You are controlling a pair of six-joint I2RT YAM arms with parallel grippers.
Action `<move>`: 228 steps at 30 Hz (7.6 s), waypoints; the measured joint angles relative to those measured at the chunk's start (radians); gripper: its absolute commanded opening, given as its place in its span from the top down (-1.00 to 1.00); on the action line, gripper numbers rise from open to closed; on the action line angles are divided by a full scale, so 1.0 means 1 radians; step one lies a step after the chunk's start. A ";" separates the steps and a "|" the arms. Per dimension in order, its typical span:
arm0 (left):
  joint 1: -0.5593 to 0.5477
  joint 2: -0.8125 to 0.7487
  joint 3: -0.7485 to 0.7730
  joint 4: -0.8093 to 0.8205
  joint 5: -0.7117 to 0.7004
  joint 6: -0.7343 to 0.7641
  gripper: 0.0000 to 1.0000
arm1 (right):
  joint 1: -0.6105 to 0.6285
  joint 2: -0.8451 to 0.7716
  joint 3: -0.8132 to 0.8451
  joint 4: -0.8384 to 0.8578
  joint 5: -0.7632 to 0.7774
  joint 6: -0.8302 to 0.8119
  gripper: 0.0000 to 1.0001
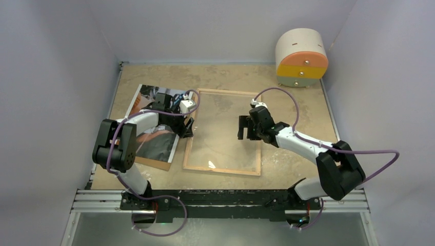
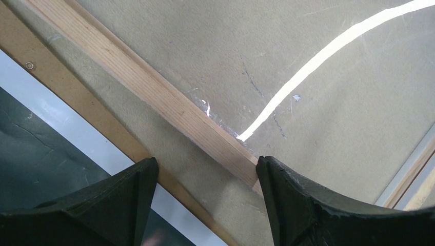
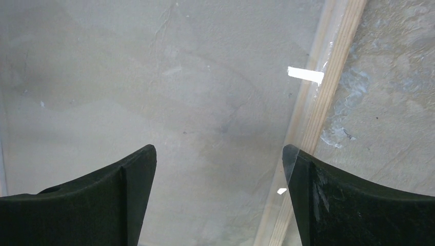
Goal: Put the photo into the frame
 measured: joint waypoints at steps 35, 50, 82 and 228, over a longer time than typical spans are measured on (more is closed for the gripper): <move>0.000 0.000 0.000 0.000 -0.003 0.000 -0.50 | -0.088 -0.005 -0.037 0.037 -0.136 0.020 -0.85; 0.000 0.013 0.010 -0.006 -0.001 -0.001 -0.09 | -0.117 -0.088 -0.056 0.084 -0.220 0.084 -0.37; 0.113 0.035 0.084 -0.168 0.098 0.004 0.14 | -0.140 -0.202 -0.106 0.257 -0.425 0.188 1.00; 0.086 -0.061 0.023 -0.208 0.004 0.096 -0.14 | -0.126 -0.216 -0.015 0.380 -0.523 0.169 1.00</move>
